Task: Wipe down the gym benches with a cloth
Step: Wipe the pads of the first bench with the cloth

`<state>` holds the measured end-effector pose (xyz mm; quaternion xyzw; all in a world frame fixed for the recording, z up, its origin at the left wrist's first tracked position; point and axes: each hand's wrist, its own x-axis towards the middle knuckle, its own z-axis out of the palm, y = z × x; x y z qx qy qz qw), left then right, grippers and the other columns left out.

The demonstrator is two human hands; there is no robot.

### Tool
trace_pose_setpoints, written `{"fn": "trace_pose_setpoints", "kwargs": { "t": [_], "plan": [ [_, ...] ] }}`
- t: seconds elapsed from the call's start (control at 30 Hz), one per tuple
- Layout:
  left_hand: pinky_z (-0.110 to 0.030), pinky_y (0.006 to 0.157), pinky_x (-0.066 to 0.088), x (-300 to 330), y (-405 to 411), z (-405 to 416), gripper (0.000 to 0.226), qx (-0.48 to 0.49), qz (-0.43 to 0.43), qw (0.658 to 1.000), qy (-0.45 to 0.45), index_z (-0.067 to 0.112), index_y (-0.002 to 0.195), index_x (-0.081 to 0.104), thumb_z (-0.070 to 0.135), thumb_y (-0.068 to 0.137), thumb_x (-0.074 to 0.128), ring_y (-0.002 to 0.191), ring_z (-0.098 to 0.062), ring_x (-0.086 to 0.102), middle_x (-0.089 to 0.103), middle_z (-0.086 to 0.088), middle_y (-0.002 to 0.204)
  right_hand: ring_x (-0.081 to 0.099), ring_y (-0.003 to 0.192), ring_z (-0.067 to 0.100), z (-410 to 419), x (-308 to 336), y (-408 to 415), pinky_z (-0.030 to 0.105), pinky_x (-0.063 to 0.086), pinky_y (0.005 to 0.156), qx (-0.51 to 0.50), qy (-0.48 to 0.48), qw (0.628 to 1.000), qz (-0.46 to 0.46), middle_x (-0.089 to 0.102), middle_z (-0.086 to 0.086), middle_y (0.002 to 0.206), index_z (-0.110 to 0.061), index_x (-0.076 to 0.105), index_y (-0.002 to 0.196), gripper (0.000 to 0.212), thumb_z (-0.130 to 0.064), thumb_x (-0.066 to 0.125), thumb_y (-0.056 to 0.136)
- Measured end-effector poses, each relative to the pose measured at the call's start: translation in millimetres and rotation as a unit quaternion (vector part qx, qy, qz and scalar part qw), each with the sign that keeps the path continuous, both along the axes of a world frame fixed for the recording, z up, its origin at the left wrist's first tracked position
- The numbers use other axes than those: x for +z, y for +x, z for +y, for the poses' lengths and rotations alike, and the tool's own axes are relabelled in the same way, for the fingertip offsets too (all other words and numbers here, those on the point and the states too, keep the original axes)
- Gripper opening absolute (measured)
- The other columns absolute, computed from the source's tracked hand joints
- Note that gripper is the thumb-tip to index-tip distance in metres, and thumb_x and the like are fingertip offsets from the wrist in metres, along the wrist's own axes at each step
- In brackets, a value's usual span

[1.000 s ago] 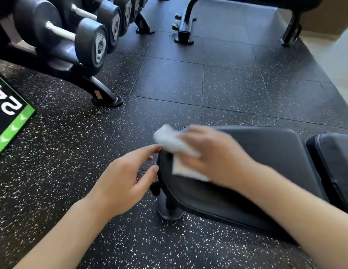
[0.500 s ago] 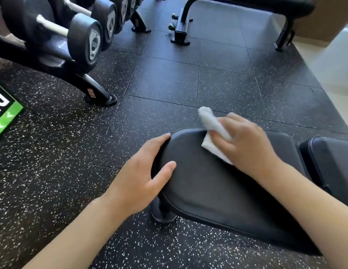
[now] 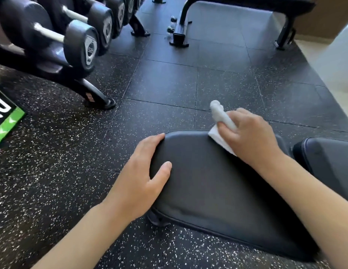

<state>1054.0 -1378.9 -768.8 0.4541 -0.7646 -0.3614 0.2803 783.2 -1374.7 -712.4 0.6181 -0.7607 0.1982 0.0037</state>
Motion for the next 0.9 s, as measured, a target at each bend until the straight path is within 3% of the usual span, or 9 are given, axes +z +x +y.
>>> {"fn": "trace_pose_setpoints", "kwargs": {
  "t": [0.1,0.2,0.27,0.4,0.47,0.6,0.7,0.83,0.9],
  "plan": [
    [-0.008,0.117,0.024,3.4,-3.7,2.2,0.062,0.011,-0.006,1.0,-0.01,0.032,0.156,0.042,0.041,0.096,0.055,0.144,0.005,0.038,0.044,0.022,0.152,0.062,0.082,0.035,13.6,-2.3,28.1,0.039,0.046,0.068,0.065,-0.039,0.996,0.044,0.059,0.004,0.085,-0.017,0.068,0.098,0.013,-0.029,0.064,0.096],
    [-0.014,0.114,0.033,4.5,-8.2,1.7,0.053,0.015,0.011,1.0,-0.017,0.035,0.147,0.049,0.034,0.094,0.057,0.138,0.0,0.047,0.053,0.021,0.144,0.059,0.082,0.028,34.3,-10.0,64.2,0.04,0.048,0.07,0.2,-0.033,0.978,0.043,0.058,0.002,0.088,-0.017,0.065,0.094,0.022,-0.037,0.057,0.092],
    [-0.013,0.111,0.035,5.8,-11.9,1.5,0.051,0.025,0.013,1.0,-0.013,0.038,0.144,0.051,0.033,0.094,0.057,0.136,0.001,0.049,0.054,0.023,0.141,0.057,0.084,0.025,32.2,-11.0,58.8,0.039,0.046,0.069,0.232,-0.016,0.972,0.029,0.056,-0.001,0.089,-0.017,0.066,0.097,0.025,-0.04,0.056,0.095],
    [-0.022,0.123,0.028,8.9,-15.8,1.2,0.06,0.035,-0.038,0.998,-0.033,0.029,0.153,0.049,0.039,0.094,0.053,0.145,0.002,0.039,0.047,0.018,0.153,0.06,0.093,0.026,1.3,-4.8,-11.0,0.039,0.045,0.078,0.046,0.002,0.999,-0.003,0.058,-0.002,0.093,-0.02,0.07,0.1,0.027,-0.044,0.056,0.1],
    [-0.025,0.125,0.025,10.9,-17.7,1.5,0.061,0.031,-0.056,0.997,-0.036,0.028,0.154,0.049,0.04,0.094,0.051,0.148,-0.001,0.035,0.043,0.016,0.157,0.061,0.093,0.029,-1.2,-0.8,-26.5,0.037,0.04,0.076,-0.001,0.01,1.0,0.006,0.06,0.001,0.093,-0.019,0.07,0.101,0.028,-0.042,0.056,0.101],
    [-0.031,0.126,0.028,13.8,-21.6,0.0,0.062,0.024,-0.081,0.995,-0.047,0.025,0.153,0.049,0.04,0.094,0.05,0.149,-0.009,0.037,0.044,0.011,0.158,0.058,0.088,0.029,21.1,-6.0,19.0,0.038,0.04,0.076,0.113,-0.025,0.993,0.038,0.058,0.002,0.09,-0.015,0.065,0.093,0.023,-0.037,0.061,0.099],
    [-0.036,0.115,0.039,15.3,-32.3,2.7,0.061,0.057,-0.116,0.989,-0.071,0.028,0.15,0.05,0.047,0.092,0.044,0.143,-0.012,0.042,0.046,0.012,0.155,0.051,0.079,0.023,32.8,-12.7,40.5,0.036,0.04,0.068,0.188,-0.027,0.982,0.017,0.052,-0.002,0.084,-0.017,0.061,0.088,0.029,-0.044,0.057,0.097],
    [-0.051,0.111,0.045,15.5,-46.9,14.4,0.065,0.104,-0.199,0.969,-0.104,0.022,0.154,0.046,0.047,0.095,0.039,0.143,-0.026,0.044,0.046,-0.002,0.159,0.055,0.079,0.021,12.8,-10.4,15.7,0.039,0.045,0.067,0.103,-0.018,0.994,-0.009,0.051,-0.004,0.082,-0.023,0.073,0.101,0.029,-0.047,0.057,0.096],
    [-0.055,0.112,0.042,18.2,-50.5,22.1,0.066,0.118,-0.233,0.961,-0.094,0.019,0.157,0.043,0.044,0.096,0.04,0.146,-0.033,0.041,0.043,-0.008,0.162,0.055,0.078,0.021,4.2,-10.9,11.4,0.038,0.046,0.065,0.056,-0.021,0.998,-0.003,0.051,-0.004,0.081,-0.025,0.073,0.097,0.023,-0.044,0.06,0.096]
  ]
}}
